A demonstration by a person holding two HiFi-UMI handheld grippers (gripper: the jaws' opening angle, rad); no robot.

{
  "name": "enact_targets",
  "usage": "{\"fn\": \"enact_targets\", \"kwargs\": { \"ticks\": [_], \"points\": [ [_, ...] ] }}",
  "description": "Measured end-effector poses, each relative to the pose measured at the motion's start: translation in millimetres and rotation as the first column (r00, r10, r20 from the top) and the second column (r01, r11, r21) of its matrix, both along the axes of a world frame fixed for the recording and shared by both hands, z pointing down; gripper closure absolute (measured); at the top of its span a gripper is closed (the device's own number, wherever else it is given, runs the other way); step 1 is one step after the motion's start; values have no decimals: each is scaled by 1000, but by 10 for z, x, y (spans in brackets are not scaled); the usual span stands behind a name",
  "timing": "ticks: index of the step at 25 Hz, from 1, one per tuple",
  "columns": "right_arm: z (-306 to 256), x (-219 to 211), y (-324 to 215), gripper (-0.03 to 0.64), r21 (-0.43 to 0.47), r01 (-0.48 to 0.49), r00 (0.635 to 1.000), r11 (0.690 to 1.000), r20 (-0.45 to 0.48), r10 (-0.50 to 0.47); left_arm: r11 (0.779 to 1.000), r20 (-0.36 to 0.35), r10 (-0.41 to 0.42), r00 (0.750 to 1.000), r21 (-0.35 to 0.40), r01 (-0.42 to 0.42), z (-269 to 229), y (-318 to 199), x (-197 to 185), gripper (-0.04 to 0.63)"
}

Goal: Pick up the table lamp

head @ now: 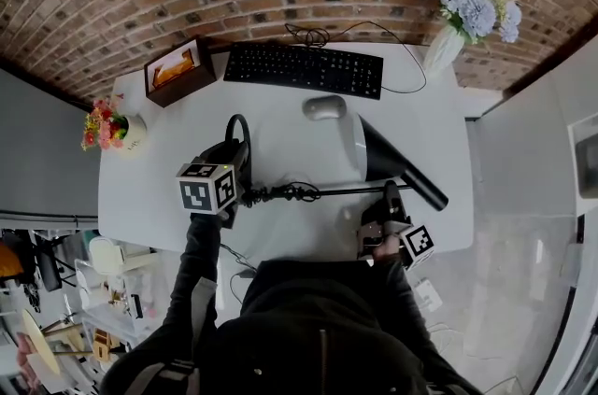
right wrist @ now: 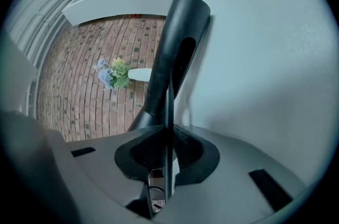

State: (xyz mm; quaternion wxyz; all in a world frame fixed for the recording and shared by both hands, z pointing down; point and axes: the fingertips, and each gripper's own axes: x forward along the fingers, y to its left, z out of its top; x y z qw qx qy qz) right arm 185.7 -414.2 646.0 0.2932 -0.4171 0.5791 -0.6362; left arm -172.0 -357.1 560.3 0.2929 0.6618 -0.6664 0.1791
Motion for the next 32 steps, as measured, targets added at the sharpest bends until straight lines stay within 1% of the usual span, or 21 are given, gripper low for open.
{"fn": "enact_targets", "kwargs": {
  "ticks": [3,6,13,16,19,22,24,27,32],
  "points": [
    [9,3,-2,569,4,3,1000,1000,-3,-3,999,-45,-28,999,23,29,-9,5,-6,539],
    [16,-1,3,569,3,13,1000,1000,-4,-13,998,-68,-38,997,37,40,-20,9,-5,549],
    [17,-6,0,571,11,45,999,999,-14,-45,998,-64,-36,997,40,39,-29,36,3,552],
    [-1,-15,13,571,21,71,997,997,-15,-71,998,-45,-42,998,34,43,-32,63,1,555],
    [-59,-30,19,572,55,92,996,994,-16,-91,998,-17,-48,999,44,48,-63,56,-37,558],
    [-177,-34,-35,572,108,104,995,989,-15,-103,996,-10,-59,998,70,59,-144,24,-56,563],
    [-292,-30,-93,572,145,107,994,984,-8,-107,994,-13,-60,998,94,61,-235,-10,-49,563],
    [-474,-28,-185,572,175,102,994,979,15,-106,989,-16,-60,998,133,62,-420,-72,-38,563],
    [-830,-21,-326,572,242,126,991,962,10,-133,977,0,-56,998,206,54,-804,-181,-28,563]
  ]
}}
